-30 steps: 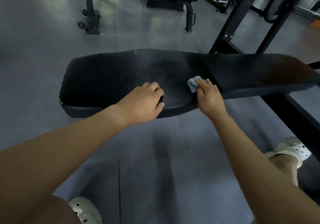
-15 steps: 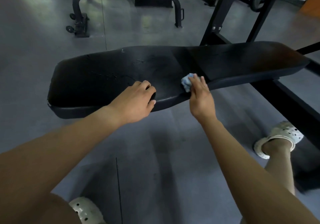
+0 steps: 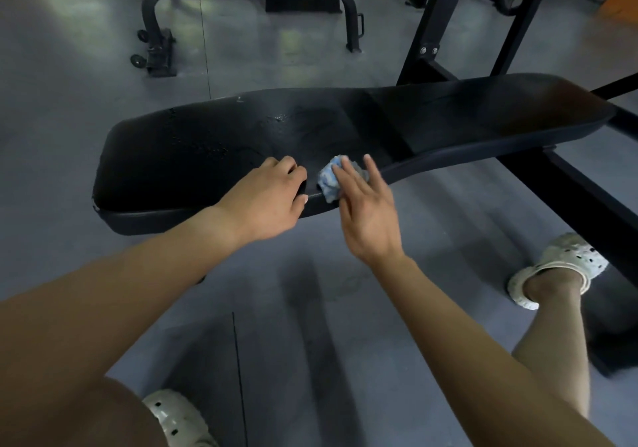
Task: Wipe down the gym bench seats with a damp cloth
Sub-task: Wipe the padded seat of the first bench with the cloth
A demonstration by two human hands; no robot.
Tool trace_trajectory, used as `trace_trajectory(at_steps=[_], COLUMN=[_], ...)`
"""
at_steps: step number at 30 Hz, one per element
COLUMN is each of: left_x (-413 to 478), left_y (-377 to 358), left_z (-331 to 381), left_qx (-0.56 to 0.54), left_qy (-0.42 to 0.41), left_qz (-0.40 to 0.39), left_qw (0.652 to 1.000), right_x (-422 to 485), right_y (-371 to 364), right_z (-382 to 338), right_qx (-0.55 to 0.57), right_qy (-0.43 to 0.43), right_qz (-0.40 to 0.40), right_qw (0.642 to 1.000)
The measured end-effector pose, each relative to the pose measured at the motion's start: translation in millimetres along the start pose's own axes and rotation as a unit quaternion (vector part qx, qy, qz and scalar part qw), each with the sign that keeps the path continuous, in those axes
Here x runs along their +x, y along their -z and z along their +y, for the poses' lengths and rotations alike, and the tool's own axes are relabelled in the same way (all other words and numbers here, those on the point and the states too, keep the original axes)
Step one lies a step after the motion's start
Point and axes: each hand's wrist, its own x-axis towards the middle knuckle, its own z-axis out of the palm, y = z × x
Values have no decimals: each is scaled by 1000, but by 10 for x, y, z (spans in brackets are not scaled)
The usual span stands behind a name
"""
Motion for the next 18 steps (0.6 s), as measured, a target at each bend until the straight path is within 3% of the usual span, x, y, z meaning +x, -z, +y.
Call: trace_trajectory(at_steps=[4, 10, 13, 18], left_x=[-23, 11, 25, 5], left_y=[-10, -4, 0, -18], left_z=[-6, -1, 1, -30], left_qx=[1, 2, 1, 0], left_qy=[-3, 0, -1, -11], left_qz=[-1, -3, -1, 1], left_qw=[1000, 1000, 1000, 1000], right_x=[136, 80, -75, -157], right_y=[91, 20, -87, -101], right_z=[210, -73, -327, -337], right_qx=[-49, 142, 158, 120], right_qy=[-119, -232, -223, -110], right_qz=[96, 111, 103, 45], right_qw=[987, 956, 956, 986])
